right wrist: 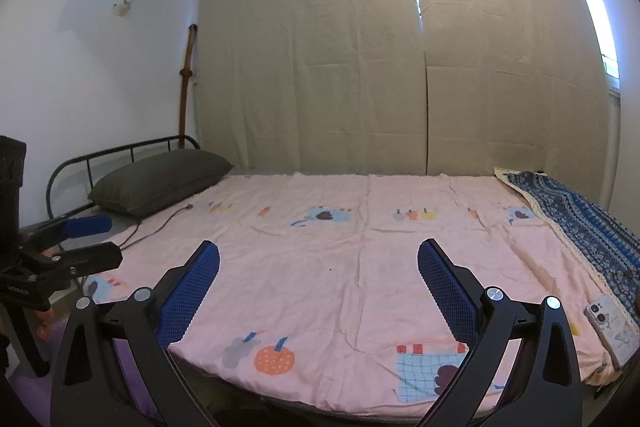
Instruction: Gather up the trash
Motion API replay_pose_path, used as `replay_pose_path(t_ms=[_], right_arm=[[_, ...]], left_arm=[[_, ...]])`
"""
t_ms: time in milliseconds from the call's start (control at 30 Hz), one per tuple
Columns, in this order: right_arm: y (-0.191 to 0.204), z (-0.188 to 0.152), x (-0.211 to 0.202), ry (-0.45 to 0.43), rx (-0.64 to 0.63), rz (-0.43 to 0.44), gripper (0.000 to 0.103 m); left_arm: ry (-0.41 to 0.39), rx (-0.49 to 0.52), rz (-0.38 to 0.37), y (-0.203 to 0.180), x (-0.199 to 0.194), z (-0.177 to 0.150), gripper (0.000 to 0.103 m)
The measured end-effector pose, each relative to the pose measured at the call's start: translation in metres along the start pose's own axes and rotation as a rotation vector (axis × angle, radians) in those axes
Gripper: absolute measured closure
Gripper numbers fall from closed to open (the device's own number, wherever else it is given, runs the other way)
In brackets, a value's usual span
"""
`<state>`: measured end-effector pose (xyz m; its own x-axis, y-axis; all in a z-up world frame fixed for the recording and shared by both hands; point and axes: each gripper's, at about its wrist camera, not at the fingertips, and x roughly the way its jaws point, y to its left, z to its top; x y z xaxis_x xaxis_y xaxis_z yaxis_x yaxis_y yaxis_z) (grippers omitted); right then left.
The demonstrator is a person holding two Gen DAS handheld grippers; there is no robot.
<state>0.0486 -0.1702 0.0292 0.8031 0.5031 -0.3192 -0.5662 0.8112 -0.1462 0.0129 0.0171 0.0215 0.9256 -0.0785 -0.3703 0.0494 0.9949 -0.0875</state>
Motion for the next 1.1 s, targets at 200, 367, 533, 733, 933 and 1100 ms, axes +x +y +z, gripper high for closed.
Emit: replay_pose_path(t_ms=[200,367,533,733,933,1100], right_arm=[[0.0018,-0.0001,-0.0006,0.001,-0.007,0.008,0.007],[-0.0006,0.0003,0.0001,0.003,0.0,0.006,0.007],[0.0024,0.0004,0.001,0.004,-0.016,0.004,0.007],[0.0012,0.0002,-0.0006,-0.003,-0.007,-0.002,0.007],[0.0018,-0.0005,-0.0021,-0.008,-0.017,-0.005,0.007],[-0.0015,-0.0004,-0.0018,-0.006,0.001,-0.003,0.007]], left_arm=[[-0.001,-0.02,-0.001,0.0034,-0.0007,-0.0002,0.006],[-0.006,-0.037,-0.002,0.0072,-0.0006,-0.0002,0.006],[-0.007,-0.039,-0.004,0.007,-0.0003,-0.0008,0.006],[-0.016,-0.03,-0.005,0.0046,-0.002,-0.001,0.006],[-0.016,-0.041,-0.008,0.0058,-0.0017,-0.0007,0.006],[-0.017,-0.045,-0.008,0.0059,-0.0023,-0.0002,0.006]])
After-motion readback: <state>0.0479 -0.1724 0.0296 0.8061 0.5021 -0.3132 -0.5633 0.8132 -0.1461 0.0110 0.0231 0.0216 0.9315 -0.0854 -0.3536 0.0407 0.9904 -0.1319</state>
